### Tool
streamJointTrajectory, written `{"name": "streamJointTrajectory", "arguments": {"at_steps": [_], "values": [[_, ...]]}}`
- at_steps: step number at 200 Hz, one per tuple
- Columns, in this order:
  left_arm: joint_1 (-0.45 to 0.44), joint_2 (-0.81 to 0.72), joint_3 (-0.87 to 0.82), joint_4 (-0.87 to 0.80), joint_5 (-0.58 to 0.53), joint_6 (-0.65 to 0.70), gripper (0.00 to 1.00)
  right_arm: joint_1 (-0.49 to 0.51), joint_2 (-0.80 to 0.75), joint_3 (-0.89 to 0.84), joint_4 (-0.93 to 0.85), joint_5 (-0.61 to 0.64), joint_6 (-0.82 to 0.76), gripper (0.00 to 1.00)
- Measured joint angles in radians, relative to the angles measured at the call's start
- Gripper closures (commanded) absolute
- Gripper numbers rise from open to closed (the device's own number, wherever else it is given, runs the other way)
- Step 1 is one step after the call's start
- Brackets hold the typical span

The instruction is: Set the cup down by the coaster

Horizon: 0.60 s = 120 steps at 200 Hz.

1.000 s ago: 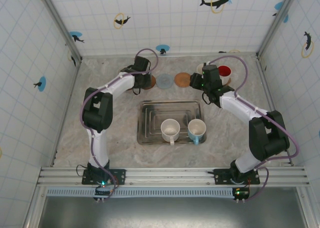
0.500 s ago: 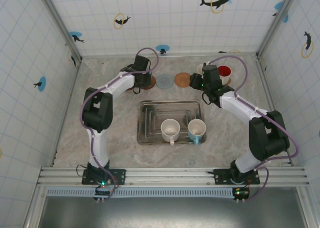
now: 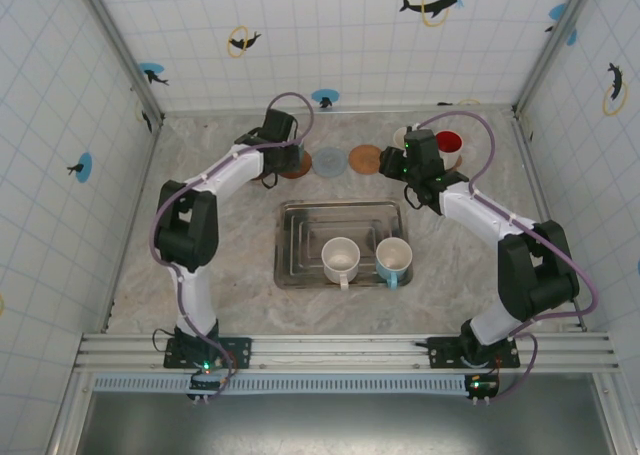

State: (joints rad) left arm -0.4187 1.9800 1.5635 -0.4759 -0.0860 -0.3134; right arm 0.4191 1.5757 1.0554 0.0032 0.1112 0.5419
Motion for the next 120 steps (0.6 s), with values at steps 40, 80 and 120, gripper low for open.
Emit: {"name": "streamJointTrajectory", "arguments": {"at_steps": [40, 80, 120], "values": [[0.0, -0.125, -0.074, 0.02, 0.0, 0.0, 0.45, 0.007, -0.003, 0.0, -0.003, 0.003, -0.001, 0.32], [0.0, -0.286, -0.165, 0.052, 0.003, -0.001, 0.45, 0.02, -0.04, 0.0, -0.026, 0.024, -0.009, 0.32], [0.0, -0.458, -0.265, 0.103, 0.005, -0.015, 0.44, 0.021, -0.122, 0.0, -0.097, 0.043, -0.035, 0.32]]}}
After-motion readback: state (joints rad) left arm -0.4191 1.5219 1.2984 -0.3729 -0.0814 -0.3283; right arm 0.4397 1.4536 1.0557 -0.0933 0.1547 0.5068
